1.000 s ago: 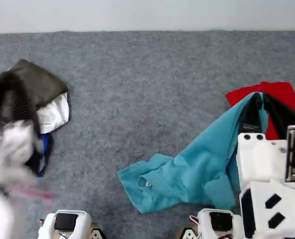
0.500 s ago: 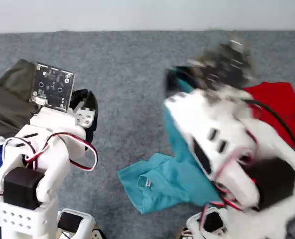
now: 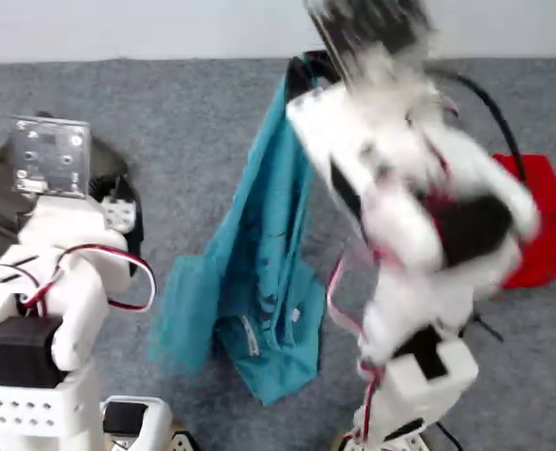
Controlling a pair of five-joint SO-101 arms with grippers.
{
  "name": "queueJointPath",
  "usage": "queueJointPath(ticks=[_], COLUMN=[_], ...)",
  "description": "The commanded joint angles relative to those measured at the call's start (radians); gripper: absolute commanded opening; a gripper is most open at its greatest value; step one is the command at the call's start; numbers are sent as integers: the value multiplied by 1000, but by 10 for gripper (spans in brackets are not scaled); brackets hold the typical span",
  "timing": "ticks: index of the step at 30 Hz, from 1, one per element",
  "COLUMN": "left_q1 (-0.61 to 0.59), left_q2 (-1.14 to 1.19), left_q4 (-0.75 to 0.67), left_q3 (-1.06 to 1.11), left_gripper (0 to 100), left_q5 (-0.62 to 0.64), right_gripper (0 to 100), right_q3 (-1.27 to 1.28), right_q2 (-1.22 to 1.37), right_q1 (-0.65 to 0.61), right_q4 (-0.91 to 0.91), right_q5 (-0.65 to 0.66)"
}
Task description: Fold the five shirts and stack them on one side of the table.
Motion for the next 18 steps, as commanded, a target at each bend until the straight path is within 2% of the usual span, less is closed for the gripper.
queueJointPath(ticks=[1, 3, 5, 9, 15, 18], left_q1=[38, 37, 37, 37, -20, -35], left_q2=[0, 0, 0, 0, 3, 64], left_q4=[51, 52, 28, -120, -448, -470], left_q3=[38, 110, 214, 464, 650, 642], left_gripper=[14, 14, 14, 15, 22, 89], left_q5=[8, 2, -60, -183, -183, -181], right_gripper=[9, 9, 9, 9, 9, 9], right_q3=[14, 52, 89, 161, 196, 232], right_q2=[71, 114, 159, 239, 308, 309], right_q1=[99, 113, 113, 114, 114, 102], right_q4=[39, 39, 39, 38, 41, 41], right_q5=[-20, -20, -15, -12, -11, -12])
